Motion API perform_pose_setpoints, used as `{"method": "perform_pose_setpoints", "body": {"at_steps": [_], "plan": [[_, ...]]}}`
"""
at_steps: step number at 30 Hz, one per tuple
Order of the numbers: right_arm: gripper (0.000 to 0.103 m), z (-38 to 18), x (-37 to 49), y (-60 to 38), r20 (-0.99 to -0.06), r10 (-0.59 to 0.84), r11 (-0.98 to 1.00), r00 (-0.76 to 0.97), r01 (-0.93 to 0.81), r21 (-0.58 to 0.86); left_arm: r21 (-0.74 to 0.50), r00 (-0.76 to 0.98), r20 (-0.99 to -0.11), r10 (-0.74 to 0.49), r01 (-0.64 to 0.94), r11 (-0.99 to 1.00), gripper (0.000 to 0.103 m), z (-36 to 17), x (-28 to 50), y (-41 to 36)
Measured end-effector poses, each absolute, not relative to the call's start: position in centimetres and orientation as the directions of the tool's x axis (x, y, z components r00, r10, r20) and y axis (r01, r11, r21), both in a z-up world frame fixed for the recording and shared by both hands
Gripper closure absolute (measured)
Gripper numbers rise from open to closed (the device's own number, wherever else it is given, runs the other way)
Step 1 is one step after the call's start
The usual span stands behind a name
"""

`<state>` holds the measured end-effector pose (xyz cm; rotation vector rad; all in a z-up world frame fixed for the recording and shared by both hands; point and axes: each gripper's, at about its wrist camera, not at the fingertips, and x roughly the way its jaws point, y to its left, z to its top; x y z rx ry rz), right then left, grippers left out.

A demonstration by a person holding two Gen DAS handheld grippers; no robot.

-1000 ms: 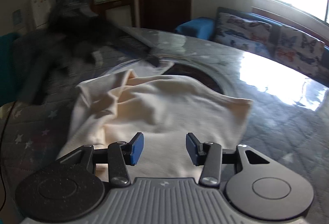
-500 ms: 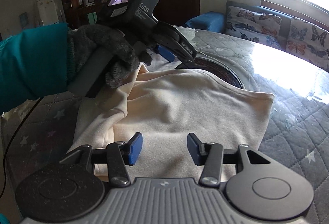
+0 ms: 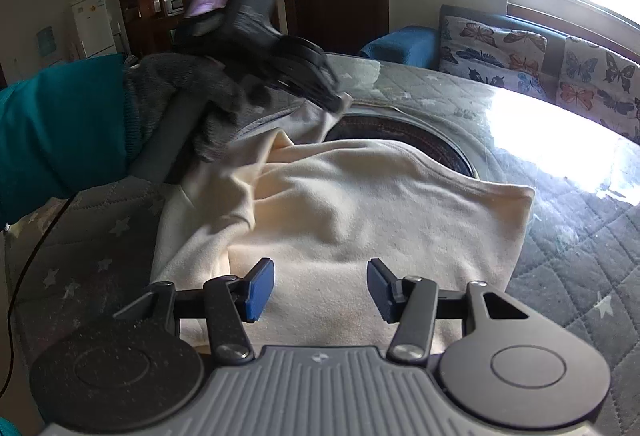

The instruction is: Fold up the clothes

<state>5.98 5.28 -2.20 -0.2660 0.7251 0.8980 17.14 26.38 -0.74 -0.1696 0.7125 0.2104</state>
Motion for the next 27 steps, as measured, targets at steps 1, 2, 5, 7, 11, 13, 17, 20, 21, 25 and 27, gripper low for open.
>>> {"method": "perform_pose_setpoints", "body": {"at_steps": [1,2,5,7,11,13,17,20,21,25,27], "plan": [[0.05,-2.1,5.9,5.3,-0.672,0.617,0.61,0.409,-0.789,0.08,-0.096,0.748,-0.649,0.138,-0.261,0.961,0.1,-0.1,16.3,27.1],[0.05,-2.1,5.9,5.4,-0.671,0.619,0.609,0.409,-0.789,0.08,-0.11,0.759,-0.635,0.144,-0.273,0.956,0.1,0.5,15.5,27.9],[0.05,-1.8,5.7,5.6,-0.665,0.636,0.599,0.393,-0.794,0.103,-0.145,0.788,-0.591,0.173,-0.315,0.938,0.1,2.4,12.2,29.8],[0.05,-1.7,5.4,5.8,-0.661,0.65,0.59,0.376,-0.798,0.126,-0.166,0.802,-0.563,0.198,-0.345,0.924,0.1,3.6,9.9,31.1],[0.05,-1.3,4.6,6.2,-0.651,0.688,0.55,0.321,-0.816,0.179,-0.216,0.826,-0.509,0.243,-0.396,0.892,0.1,5.6,4.5,33.4],[0.05,-1.3,4.3,6.5,-0.652,0.696,0.533,0.3,-0.825,0.189,-0.236,0.834,-0.483,0.268,-0.418,0.877,0.1,6.4,1.9,34.5],[0.05,-2.0,4.3,7.0,-0.669,0.694,0.536,0.264,-0.811,0.236,-0.251,0.822,-0.47,0.322,-0.474,0.844,0.1,6.7,-2.2,36.5],[0.051,-2.5,4.0,7.2,-0.684,0.696,0.524,0.219,-0.806,0.276,-0.252,0.81,-0.476,0.341,-0.498,0.83,0.1,6.4,-4.3,37.3],[0.051,-2.6,3.8,7.3,-0.687,0.695,0.519,0.21,-0.808,0.278,-0.245,0.805,-0.479,0.35,-0.505,0.827,0.1,6.3,-4.7,37.3],[0.079,-2.6,2.6,7.3,-0.68,0.706,0.494,0.197,-0.826,0.273,-0.25,0.794,-0.481,0.371,-0.53,0.81,0.1,6.2,-6.0,37.9],[0.088,-1.9,1.8,7.2,-0.664,0.718,0.477,0.209,-0.842,0.251,-0.248,0.799,-0.464,0.383,-0.532,0.81,0.1,6.7,-6.5,38.0]]}}
